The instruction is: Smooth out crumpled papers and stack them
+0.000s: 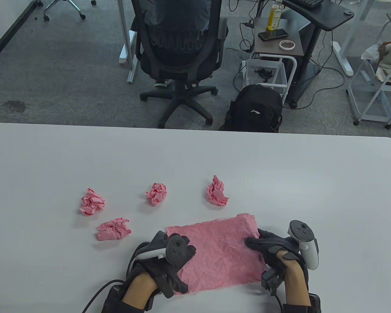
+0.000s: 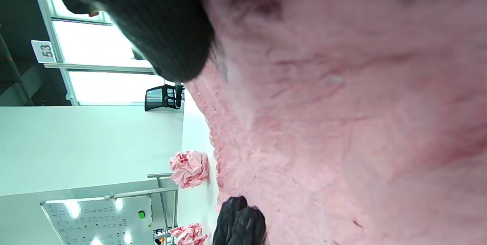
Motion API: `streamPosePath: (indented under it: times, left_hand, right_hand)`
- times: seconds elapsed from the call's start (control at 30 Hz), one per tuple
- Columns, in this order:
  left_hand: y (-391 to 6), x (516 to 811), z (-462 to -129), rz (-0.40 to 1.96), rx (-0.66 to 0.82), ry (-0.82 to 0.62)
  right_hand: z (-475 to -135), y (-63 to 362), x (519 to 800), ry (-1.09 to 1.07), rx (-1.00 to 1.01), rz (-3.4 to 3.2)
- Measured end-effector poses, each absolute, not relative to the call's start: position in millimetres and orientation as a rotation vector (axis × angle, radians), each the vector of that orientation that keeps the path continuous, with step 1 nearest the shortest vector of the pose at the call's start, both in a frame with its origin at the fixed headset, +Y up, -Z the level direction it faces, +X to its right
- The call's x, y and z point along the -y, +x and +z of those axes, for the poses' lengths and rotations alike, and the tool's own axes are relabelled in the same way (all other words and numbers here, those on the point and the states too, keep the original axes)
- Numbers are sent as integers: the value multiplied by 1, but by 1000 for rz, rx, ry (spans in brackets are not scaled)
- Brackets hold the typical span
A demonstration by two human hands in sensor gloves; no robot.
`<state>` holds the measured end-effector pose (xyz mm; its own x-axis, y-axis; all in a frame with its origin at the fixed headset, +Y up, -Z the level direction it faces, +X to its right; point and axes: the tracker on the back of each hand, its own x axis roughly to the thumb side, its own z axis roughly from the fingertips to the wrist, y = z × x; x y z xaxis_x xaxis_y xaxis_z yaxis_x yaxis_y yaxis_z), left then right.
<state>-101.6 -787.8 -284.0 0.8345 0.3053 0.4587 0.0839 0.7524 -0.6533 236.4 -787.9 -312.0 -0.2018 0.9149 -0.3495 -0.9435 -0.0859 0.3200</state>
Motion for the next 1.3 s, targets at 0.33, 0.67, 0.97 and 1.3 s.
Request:
streamPosePath:
  times: [0.33,0.67,0.97,1.3]
  left_hand:
    - [-110,775,-285,221,600,-601]
    - [-118,753,-286,271,565,-310]
    - [-116,760,-286,269,564,-384]
    - [-122,749,-286,287,514,-208]
  right_hand:
    - [-316,226,748,245,-214,1643]
    - [-301,311,732,-16,528,1136]
    - [-287,345,769,-666,472,1532]
    - [-274,343,744,-887,331,2225]
